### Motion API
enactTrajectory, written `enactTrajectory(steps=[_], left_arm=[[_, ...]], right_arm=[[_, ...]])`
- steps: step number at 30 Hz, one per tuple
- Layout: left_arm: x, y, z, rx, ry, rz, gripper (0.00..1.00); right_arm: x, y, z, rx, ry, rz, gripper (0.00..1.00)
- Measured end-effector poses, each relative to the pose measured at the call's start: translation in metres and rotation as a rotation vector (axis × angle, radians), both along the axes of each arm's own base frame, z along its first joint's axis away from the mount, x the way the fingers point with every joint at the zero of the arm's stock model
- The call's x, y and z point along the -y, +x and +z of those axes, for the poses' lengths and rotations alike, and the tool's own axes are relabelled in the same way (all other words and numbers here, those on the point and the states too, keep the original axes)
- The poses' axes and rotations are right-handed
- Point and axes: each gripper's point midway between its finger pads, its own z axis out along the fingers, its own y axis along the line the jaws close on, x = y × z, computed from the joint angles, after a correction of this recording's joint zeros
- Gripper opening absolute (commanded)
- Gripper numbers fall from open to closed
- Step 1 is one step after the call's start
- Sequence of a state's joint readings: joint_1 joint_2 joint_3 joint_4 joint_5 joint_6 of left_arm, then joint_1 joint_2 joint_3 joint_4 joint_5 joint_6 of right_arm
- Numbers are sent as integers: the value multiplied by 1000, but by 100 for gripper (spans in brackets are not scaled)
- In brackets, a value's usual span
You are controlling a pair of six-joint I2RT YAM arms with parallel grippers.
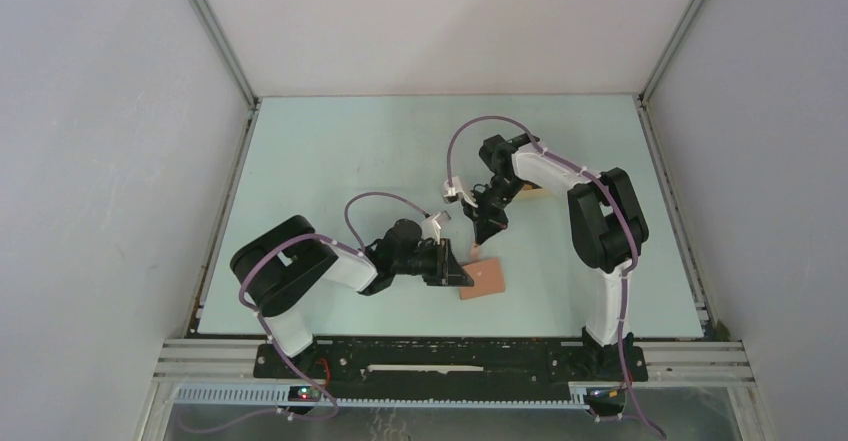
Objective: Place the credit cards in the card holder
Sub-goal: Close the card holder at the center of the board.
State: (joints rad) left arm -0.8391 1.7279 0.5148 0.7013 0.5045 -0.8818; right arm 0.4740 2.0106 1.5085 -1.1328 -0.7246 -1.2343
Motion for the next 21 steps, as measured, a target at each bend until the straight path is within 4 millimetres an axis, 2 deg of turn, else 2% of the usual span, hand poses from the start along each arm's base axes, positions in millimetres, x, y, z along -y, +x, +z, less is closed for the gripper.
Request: enactTrajectory(steps=[10, 18, 21], left_arm=[[0, 0, 0, -1, 0, 1, 0], [-1, 2, -1, -13, -3, 9, 1], [-2, 4, -2, -23, -4, 15, 2]], right_arm=[[1, -6, 2, -12, 11, 7, 0], [2, -28, 28, 67, 41, -18, 0], [1, -37, 27, 96, 36, -19, 0]])
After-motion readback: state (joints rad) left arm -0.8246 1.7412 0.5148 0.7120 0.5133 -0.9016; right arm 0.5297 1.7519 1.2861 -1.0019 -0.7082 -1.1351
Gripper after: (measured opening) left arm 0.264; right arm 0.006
